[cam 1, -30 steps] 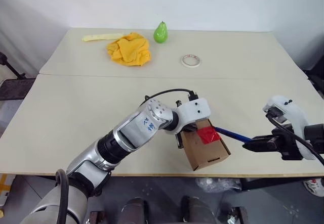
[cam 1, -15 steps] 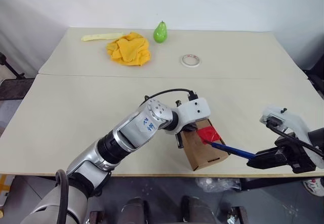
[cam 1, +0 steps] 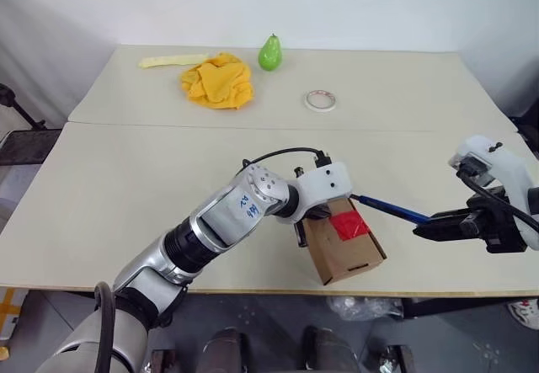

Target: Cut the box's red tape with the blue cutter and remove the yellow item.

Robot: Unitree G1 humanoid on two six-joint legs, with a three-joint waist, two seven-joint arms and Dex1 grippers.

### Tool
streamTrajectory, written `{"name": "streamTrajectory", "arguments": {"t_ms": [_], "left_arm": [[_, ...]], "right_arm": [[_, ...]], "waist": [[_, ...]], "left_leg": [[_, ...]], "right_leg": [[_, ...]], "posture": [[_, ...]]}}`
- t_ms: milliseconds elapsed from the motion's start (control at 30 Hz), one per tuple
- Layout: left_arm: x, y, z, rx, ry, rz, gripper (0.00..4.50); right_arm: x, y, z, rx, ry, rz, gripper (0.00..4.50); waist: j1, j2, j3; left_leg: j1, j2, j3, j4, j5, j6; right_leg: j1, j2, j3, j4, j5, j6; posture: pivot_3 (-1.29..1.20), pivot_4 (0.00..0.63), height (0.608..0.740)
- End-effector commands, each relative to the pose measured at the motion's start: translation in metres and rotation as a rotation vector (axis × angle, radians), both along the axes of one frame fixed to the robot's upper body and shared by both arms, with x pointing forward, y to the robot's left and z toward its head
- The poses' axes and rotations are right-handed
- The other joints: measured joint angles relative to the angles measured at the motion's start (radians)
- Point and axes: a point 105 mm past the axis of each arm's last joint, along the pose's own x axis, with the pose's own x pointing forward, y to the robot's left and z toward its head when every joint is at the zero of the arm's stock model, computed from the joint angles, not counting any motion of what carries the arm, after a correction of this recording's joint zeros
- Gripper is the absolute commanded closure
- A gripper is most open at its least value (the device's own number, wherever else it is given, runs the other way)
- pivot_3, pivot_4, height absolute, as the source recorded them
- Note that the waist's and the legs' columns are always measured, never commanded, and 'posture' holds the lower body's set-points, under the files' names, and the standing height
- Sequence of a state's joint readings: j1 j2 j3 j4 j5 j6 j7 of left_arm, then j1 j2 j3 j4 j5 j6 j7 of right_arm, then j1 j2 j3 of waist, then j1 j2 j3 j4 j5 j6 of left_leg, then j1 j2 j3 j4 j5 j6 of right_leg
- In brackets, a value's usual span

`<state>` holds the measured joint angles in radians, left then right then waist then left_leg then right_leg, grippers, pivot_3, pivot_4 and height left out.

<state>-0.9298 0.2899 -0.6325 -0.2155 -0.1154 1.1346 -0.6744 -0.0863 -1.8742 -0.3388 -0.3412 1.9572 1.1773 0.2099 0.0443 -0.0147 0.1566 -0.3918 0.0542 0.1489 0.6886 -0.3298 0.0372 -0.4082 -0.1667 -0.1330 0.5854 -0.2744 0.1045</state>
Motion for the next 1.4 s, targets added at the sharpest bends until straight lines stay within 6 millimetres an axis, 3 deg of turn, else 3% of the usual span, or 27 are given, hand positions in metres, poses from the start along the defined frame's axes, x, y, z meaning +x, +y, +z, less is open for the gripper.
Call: {"name": "streamTrajectory", "arguments": {"t_ms": [33,700,1400], "left_arm": [[0.008,0.017,-0.039,0.111,0.111,0.098,4.5],[0.009,0.016,-0.037,0.108,0.114,0.099,4.5],[0.011,0.013,-0.037,0.1,0.114,0.105,4.5]], "right_arm": [[0.006,0.0,0.0,0.006,-0.045,-0.024,4.36],[0.007,0.006,-0.032,0.006,-0.035,-0.047,4.36],[0.004,0.001,-0.038,-0.033,-0.001,-0.066,4.36]], "waist": [[0.003,0.0,0.0],[0.006,0.0,0.0],[0.008,0.0,0.0]], "left_leg": [[0.0,0.0,0.0,0.0,0.0,0.0],[0.0,0.0,0.001,0.0,0.001,0.0],[0.0,0.0,0.001,0.0,0.0,0.001]], "right_leg": [[0.0,0.0,0.0,0.0,0.0,0.0],[0.0,0.001,-0.002,0.0,0.001,0.002],[0.0,0.001,-0.002,-0.001,0.001,0.002]], "posture": [[0.0,0.15,0.74],[0.0,0.15,0.74],[0.0,0.15,0.74]]}}
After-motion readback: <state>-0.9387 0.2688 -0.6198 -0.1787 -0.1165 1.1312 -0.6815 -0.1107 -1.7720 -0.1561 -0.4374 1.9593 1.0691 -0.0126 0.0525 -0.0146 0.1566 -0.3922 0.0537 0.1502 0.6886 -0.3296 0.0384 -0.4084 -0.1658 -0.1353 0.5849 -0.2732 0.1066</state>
